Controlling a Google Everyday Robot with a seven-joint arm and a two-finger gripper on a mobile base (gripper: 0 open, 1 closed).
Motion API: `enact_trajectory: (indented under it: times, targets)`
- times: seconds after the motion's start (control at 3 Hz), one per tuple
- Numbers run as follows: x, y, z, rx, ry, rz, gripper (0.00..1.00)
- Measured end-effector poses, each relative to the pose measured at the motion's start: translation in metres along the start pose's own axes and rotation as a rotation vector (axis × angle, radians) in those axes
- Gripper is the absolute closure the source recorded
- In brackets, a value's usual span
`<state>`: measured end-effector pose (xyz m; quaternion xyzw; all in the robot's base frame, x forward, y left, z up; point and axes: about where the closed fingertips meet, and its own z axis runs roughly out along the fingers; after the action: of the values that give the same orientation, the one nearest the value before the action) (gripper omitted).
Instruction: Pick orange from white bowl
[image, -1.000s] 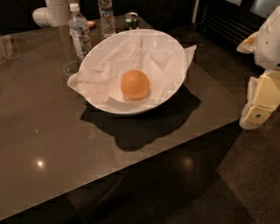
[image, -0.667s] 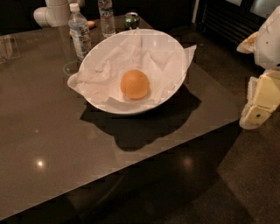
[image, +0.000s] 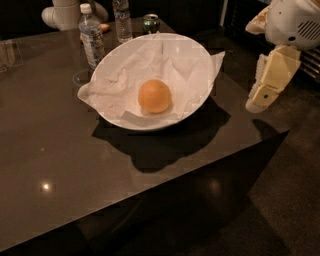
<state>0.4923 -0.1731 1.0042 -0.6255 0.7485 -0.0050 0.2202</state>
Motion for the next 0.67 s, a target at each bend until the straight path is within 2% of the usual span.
enact_trajectory:
  times: [0.33,0.67]
  targets:
    - [-0.004,-0.003,0.006,-0.002,-0.019,0.007,0.0]
    - [-0.033,-0.016,0.029,-0.038,-0.086,-0.007,0.0]
